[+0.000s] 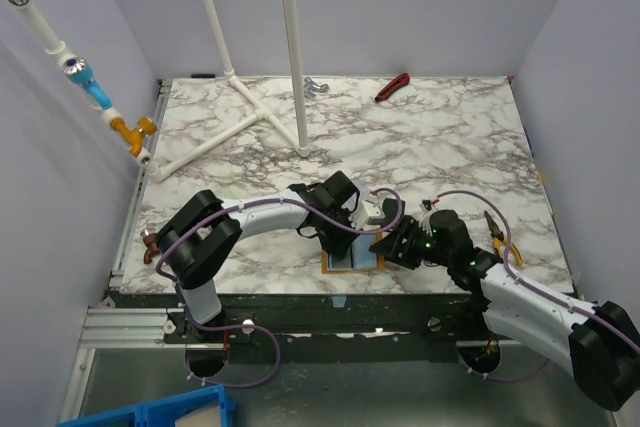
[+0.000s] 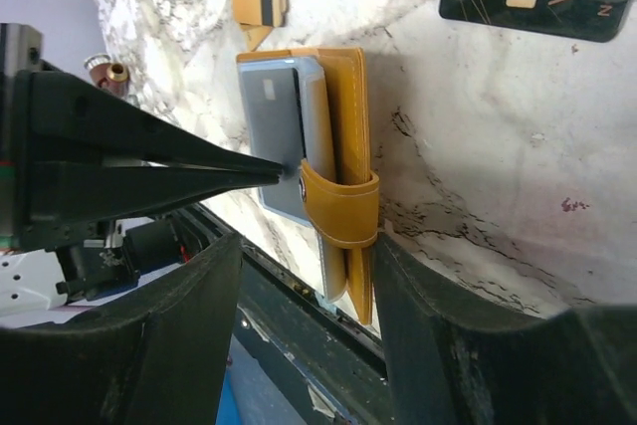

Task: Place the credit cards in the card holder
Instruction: Insert the credit card into the card holder.

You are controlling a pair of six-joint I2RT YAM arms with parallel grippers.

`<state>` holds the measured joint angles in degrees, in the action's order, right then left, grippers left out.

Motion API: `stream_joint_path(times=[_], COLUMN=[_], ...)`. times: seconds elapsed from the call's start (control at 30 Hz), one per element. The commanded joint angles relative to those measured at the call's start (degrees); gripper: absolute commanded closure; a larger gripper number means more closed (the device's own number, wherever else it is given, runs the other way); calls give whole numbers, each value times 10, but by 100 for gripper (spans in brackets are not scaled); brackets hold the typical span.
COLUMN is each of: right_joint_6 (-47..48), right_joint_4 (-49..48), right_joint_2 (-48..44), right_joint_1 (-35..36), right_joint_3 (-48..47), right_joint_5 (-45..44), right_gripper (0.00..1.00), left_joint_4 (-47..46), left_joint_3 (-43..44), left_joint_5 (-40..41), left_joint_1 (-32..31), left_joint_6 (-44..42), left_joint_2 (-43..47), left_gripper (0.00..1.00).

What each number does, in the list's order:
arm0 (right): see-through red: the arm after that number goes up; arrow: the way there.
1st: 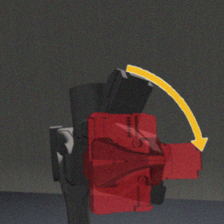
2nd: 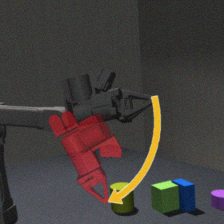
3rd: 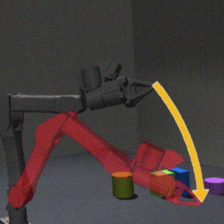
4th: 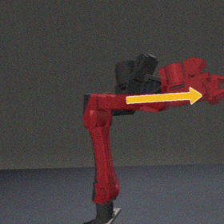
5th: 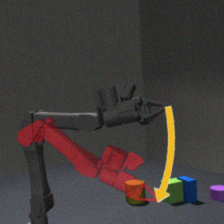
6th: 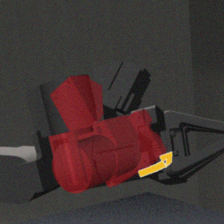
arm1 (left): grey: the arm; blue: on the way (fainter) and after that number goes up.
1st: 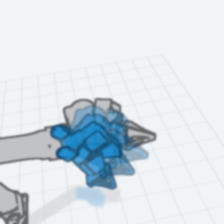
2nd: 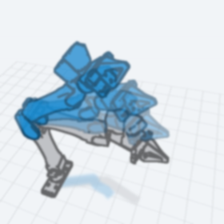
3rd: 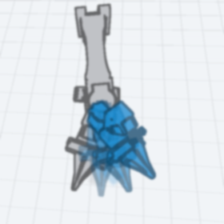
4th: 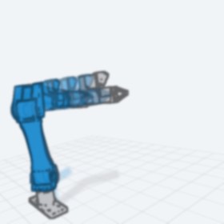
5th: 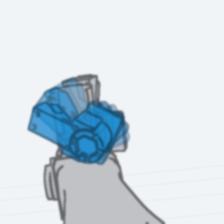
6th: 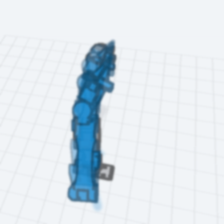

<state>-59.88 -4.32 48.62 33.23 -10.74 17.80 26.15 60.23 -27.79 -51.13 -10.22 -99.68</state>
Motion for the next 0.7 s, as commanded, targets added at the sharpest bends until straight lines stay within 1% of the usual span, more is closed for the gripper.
stream_joint_path(times=[0.0,0.13,0.23,0.5,0.67], right_joint_6=[18,30,36,29,37], right_joint_4=[-31,-31,-38,-44,-80], right_joint_2=[34,65,78,63,85], right_joint_1=[-3,-3,-3,-3,-3], right_joint_3=[-10,-22,-25,-23,-23], right_joint_5=[24,30,36,30,52], right_gripper=[43,45,49,61,62], left_joint_4=[18,23,29,40,37], left_joint_3=[15,15,19,22,22], left_joint_5=[-31,-58,-79,-84,-87], left_joint_1=[-2,9,22,28,31], left_joint_6=[-8,-11,-14,-23,-25], left_joint_2=[-12,-7,-4,4,-4], left_gripper=[100,100,100,100,100])
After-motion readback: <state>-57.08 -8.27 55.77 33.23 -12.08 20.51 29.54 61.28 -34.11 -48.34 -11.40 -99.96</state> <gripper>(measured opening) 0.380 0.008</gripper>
